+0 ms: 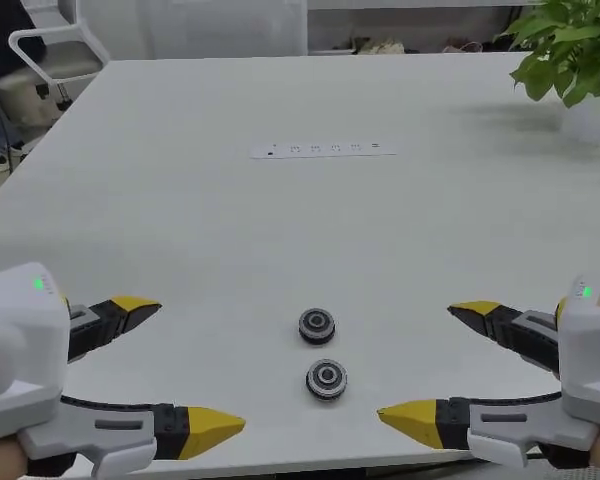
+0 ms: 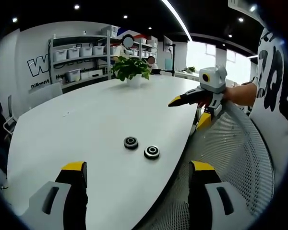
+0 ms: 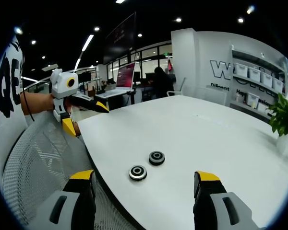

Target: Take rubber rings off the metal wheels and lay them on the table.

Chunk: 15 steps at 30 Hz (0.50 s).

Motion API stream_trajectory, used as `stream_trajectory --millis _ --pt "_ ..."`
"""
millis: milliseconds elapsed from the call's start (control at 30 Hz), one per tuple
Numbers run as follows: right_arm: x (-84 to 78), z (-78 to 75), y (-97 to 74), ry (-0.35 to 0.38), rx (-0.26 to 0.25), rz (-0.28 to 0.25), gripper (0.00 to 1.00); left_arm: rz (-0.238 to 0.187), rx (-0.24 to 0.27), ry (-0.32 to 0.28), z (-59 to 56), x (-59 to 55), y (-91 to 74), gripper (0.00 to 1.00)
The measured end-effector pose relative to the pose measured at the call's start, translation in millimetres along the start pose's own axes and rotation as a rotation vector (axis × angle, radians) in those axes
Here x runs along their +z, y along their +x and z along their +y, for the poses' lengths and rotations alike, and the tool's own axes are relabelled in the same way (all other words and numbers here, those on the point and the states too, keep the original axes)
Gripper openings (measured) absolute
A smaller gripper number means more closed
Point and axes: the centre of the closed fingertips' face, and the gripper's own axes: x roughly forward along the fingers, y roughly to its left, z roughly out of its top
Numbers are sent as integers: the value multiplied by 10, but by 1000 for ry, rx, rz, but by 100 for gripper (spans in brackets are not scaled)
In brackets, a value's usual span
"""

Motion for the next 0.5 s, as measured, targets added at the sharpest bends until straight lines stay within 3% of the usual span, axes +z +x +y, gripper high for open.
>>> stream_trajectory --millis 500 --pt "-15 15 9 1 10 9 83 10 -4 10 -17 -12 8 85"
